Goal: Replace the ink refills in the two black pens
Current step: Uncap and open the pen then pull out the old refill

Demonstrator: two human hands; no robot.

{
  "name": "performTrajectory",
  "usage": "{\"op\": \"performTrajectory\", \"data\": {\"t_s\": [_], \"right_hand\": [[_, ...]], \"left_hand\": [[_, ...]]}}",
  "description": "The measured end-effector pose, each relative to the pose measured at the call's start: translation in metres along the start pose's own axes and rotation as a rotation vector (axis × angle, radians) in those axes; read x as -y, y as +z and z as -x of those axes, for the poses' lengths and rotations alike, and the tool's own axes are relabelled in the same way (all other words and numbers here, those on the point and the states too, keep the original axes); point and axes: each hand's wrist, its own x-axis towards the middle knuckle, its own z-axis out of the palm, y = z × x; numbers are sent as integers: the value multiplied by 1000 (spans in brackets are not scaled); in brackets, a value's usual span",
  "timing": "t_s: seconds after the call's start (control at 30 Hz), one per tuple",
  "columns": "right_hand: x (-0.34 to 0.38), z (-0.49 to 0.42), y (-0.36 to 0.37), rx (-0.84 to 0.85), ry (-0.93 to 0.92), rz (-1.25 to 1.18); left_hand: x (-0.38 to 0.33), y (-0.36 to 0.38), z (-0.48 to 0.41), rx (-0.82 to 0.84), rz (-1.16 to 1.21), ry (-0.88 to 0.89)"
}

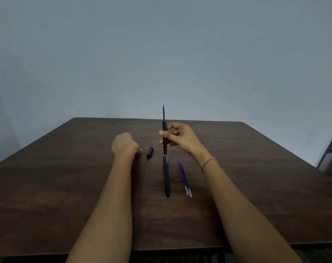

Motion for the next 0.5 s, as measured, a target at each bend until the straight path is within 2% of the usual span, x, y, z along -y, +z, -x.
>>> {"op": "performTrajectory", "data": {"t_s": [0.1, 0.2, 0.27, 0.33, 0.43, 0.5], "right_hand": [[0, 0, 0, -1, 2, -8], [-1, -1, -1, -4, -1, -2], [-1, -1, -1, -2, -1, -2], [-1, -1, -1, -5, 2, -9], [-1, 0, -1, -13, 18, -22], [-1, 0, -1, -14, 36, -19]], "left_hand": [[-1, 0, 2, -30, -40, -20], [-1, -3, 3, -181, -13, -49], [-2, -5, 3, -277, 118, -16], [-6, -8, 2, -300, 373, 83], [-14, -14, 5, -118, 856, 250], [-19, -15, 12, 52, 1017, 335]]}}
